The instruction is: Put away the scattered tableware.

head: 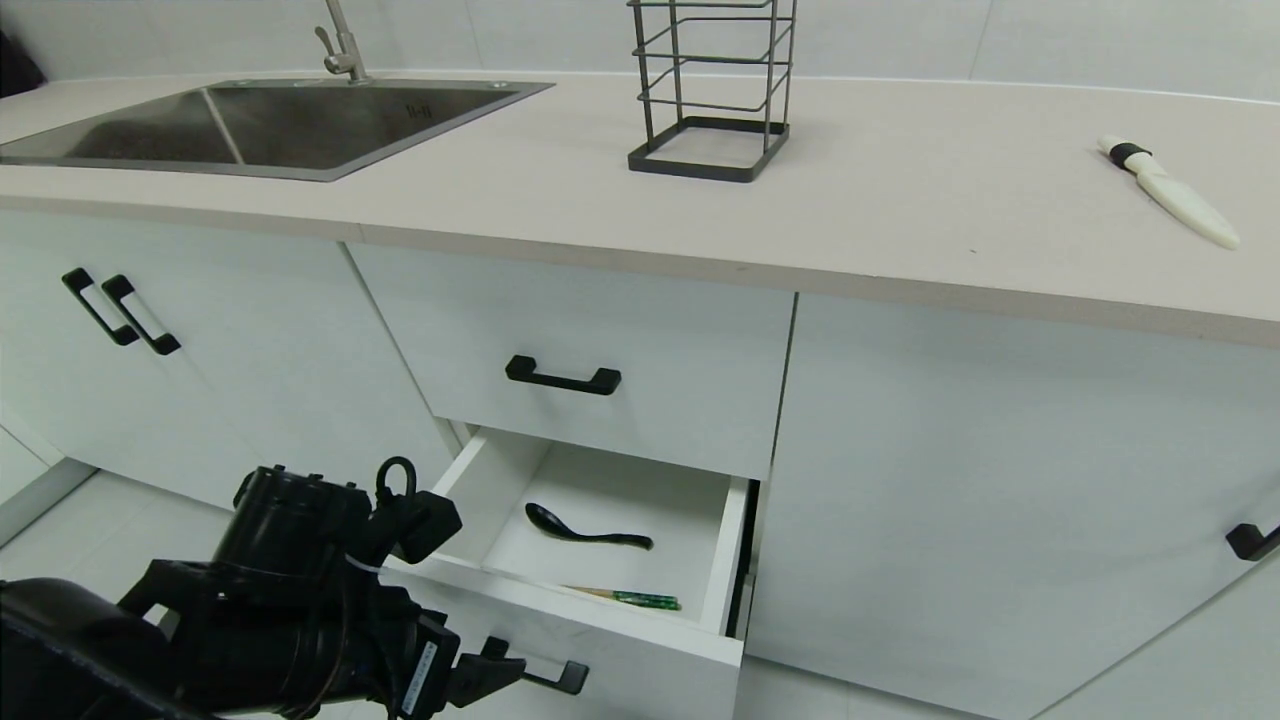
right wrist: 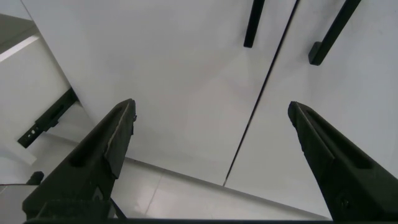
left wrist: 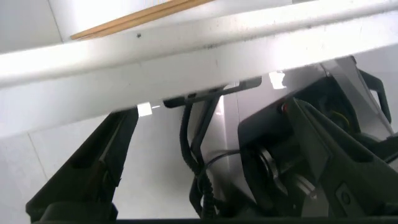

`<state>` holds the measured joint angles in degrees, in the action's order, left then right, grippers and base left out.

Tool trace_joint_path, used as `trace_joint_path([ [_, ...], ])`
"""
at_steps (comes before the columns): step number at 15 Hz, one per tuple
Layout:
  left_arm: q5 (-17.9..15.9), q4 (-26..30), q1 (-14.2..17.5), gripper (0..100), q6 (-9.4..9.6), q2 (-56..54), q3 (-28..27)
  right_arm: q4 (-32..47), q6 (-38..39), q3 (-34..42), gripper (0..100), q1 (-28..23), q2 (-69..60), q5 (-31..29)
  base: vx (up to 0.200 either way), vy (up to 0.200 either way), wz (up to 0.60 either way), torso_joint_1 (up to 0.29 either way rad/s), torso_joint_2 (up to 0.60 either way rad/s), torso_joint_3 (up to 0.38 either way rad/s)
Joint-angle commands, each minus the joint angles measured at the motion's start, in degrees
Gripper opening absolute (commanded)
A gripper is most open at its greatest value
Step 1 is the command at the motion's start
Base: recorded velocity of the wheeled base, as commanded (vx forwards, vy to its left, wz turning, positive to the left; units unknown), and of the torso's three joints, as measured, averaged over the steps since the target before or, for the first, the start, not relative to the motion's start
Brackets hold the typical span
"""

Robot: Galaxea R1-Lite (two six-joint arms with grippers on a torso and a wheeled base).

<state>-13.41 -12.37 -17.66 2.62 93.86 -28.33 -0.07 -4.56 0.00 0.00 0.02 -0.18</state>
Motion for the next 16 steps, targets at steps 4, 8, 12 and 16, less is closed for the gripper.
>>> trace_joint_path([
  [4,-0.1,-0.1,0.0,100,0.02,0.9,-1.0,0.0,0.0,0.0,100,0.0,0.0,0.0,0.0,0.0,0.0,0.0,0.0,0.0],
  [8,0.0,-7.0,0.0,100,0.46,2.7,-1.2,0.0,0.1,0.0,100,0.0,0.0,0.0,0.0,0.0,0.0,0.0,0.0,0.0],
  [12,-0.2,-12.1,0.0,100,0.54,5.5,-1.2,0.0,0.1,0.0,100,0.0,0.0,0.0,0.0,0.0,0.0,0.0,0.0,0.0],
  [16,-0.2,-19.1,0.0,100,0.54,8.7,-1.2,0.0,0.1,0.0,100,0.0,0.0,0.0,0.0,0.0,0.0,0.0,0.0,0.0],
])
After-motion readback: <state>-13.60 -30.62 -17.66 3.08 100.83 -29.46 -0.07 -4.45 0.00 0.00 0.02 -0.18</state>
